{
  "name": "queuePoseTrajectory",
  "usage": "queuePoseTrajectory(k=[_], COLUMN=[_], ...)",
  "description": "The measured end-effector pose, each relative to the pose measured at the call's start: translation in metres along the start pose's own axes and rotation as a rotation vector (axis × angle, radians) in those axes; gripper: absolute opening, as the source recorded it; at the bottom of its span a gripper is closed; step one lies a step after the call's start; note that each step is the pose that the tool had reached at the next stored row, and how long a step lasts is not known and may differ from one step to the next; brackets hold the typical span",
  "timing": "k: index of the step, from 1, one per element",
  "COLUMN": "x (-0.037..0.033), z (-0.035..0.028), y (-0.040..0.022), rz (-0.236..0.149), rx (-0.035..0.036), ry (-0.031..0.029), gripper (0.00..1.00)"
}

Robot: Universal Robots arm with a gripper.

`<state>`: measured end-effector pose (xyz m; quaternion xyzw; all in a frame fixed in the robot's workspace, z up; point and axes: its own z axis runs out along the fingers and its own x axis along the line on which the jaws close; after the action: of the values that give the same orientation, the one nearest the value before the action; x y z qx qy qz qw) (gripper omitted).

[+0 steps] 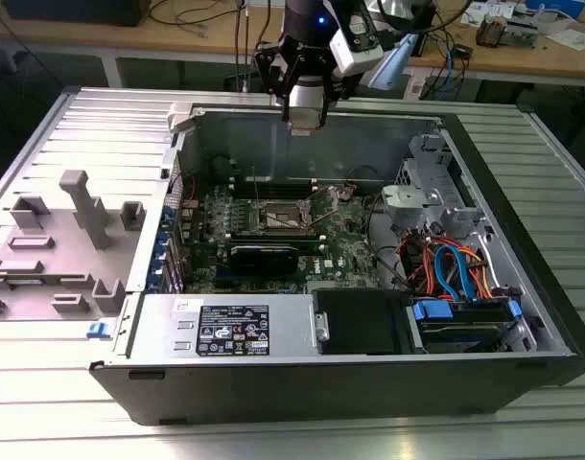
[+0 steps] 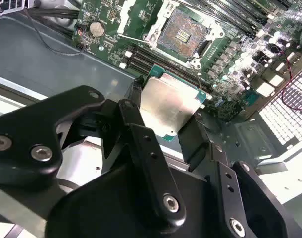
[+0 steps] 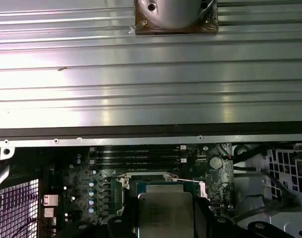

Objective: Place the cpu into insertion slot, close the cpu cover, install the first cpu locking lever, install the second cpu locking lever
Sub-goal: 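Place the cpu into insertion slot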

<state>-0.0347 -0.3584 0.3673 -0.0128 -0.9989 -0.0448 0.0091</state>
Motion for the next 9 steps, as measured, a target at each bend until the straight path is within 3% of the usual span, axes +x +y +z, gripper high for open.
queuePoseTrajectory(k=[4,9], x=[0.0000,-0.0001], z=[-0.0002,0.0003], y=[-0.0035,-0.0037], rz=[0.002,0.078], rx=[-0.0003,-0.0014], ry=[-0.0003,-0.0069], gripper=[0.55,0.55])
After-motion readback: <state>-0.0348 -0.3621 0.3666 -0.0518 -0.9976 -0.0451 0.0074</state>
